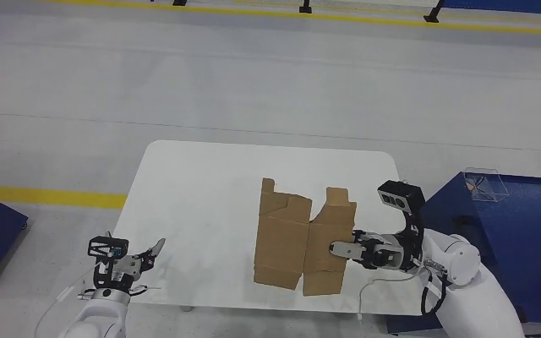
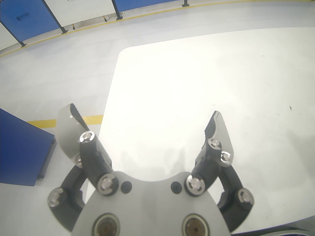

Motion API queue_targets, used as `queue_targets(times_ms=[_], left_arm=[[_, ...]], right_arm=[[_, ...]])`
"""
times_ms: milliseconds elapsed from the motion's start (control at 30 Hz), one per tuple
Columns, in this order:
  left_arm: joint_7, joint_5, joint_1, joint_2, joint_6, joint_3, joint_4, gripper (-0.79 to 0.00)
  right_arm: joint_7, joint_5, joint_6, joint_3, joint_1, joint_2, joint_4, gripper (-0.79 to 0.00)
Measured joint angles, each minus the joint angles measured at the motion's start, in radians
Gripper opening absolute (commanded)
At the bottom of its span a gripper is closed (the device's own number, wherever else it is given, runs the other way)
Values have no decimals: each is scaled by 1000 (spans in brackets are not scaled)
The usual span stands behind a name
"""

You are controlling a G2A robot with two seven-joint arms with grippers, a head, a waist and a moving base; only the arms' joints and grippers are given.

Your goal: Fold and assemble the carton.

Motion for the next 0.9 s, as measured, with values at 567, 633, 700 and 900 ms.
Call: queue_targets(times_ms=[567,633,700,900], left_arm=[[0,0,0,0,0,0,0,0],[0,0,0,0,0,0,0,0],[0,0,0,0,0,0,0,0],[0,0,0,0,0,0,0,0]], right_arm=[[281,936,501,-187,70,-58,256,-785],[280,1023,617,-229,100,-71,295,-785],[268,1113,760,-287,129,-87,332,-785],[106,1446,1152,-490,165,-144,342,-785]])
